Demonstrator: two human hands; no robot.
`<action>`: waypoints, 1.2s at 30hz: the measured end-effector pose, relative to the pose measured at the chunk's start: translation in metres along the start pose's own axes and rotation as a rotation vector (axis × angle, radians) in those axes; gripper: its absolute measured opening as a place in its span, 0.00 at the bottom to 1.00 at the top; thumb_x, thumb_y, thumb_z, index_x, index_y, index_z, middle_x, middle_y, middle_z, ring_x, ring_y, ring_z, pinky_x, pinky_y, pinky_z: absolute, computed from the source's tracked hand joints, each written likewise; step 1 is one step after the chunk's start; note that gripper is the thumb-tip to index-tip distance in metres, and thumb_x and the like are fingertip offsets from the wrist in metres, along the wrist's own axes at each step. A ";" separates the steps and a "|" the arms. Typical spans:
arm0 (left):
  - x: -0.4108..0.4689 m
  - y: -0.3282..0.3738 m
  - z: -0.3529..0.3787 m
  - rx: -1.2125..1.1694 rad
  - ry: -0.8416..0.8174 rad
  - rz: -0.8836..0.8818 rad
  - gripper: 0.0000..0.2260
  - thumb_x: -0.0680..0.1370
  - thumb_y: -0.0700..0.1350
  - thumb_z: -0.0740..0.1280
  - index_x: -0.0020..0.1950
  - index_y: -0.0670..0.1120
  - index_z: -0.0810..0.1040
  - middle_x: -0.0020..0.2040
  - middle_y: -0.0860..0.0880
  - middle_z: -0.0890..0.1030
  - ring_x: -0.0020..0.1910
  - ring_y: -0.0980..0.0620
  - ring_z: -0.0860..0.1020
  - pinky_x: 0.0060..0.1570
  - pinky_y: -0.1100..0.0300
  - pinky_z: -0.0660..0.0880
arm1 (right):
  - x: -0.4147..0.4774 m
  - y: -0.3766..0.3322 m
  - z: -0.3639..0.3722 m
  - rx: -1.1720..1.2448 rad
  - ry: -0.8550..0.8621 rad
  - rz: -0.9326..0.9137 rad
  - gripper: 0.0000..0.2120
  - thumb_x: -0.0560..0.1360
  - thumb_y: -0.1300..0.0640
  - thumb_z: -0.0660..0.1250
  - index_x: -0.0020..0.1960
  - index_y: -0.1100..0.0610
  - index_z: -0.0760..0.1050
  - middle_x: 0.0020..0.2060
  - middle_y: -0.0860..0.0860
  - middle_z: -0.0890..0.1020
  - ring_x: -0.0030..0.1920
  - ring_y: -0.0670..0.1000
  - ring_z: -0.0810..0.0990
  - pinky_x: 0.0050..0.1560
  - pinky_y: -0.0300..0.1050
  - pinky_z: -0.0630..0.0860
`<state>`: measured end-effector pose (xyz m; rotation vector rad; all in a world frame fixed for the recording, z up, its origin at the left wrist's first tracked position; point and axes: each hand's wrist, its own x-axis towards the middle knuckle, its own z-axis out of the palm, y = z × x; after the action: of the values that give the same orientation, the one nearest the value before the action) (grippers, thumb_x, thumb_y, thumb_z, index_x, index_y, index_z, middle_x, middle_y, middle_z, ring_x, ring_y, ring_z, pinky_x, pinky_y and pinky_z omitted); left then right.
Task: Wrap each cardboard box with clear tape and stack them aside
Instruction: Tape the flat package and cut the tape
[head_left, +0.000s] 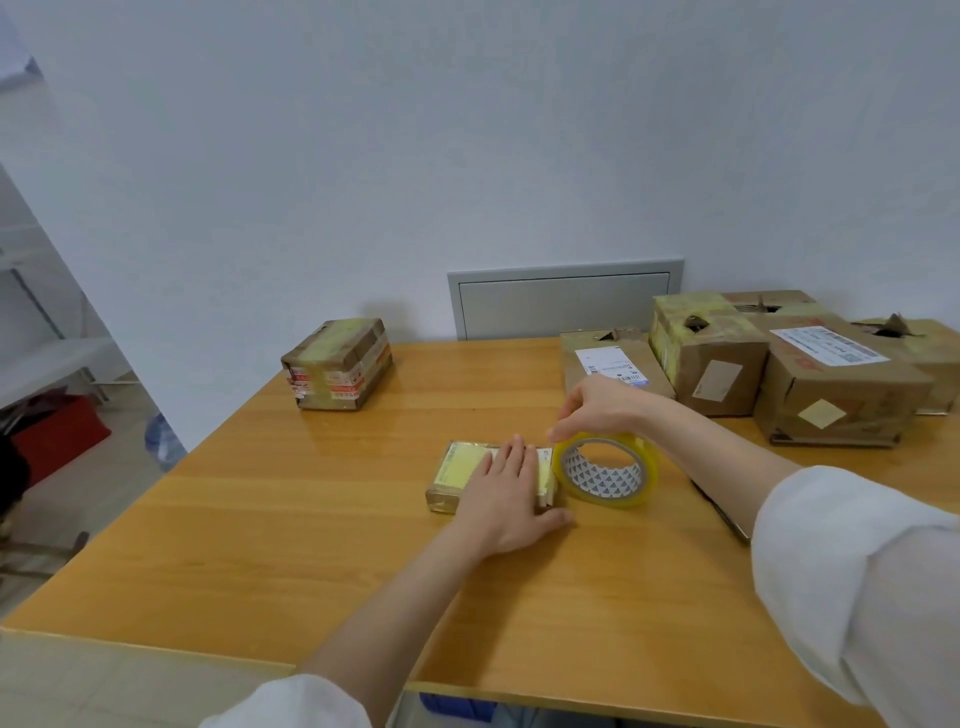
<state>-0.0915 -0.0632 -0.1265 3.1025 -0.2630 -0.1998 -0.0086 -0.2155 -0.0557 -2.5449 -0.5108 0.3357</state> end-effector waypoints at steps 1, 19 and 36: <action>0.001 -0.001 0.000 0.015 -0.004 -0.001 0.43 0.77 0.68 0.53 0.78 0.42 0.40 0.78 0.42 0.40 0.77 0.46 0.41 0.75 0.50 0.43 | 0.000 0.000 0.000 0.000 0.001 -0.003 0.17 0.68 0.44 0.75 0.50 0.54 0.81 0.49 0.50 0.82 0.51 0.50 0.79 0.54 0.48 0.78; 0.000 -0.003 -0.013 -0.167 0.189 -0.019 0.33 0.77 0.57 0.63 0.77 0.45 0.56 0.76 0.44 0.59 0.75 0.46 0.59 0.73 0.45 0.56 | -0.036 0.039 -0.023 0.243 -0.033 0.039 0.28 0.68 0.55 0.76 0.65 0.55 0.70 0.55 0.53 0.77 0.51 0.50 0.77 0.47 0.45 0.78; 0.006 -0.009 -0.081 -0.596 0.540 -0.158 0.20 0.76 0.42 0.65 0.68 0.47 0.74 0.59 0.48 0.80 0.57 0.47 0.76 0.53 0.56 0.73 | -0.033 -0.041 -0.069 0.375 0.295 -0.235 0.30 0.69 0.53 0.76 0.69 0.49 0.70 0.61 0.50 0.73 0.60 0.52 0.72 0.56 0.48 0.74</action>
<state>-0.0736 -0.0547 -0.0471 2.4555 0.0543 0.4668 -0.0270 -0.2266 0.0284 -2.0973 -0.5652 -0.0304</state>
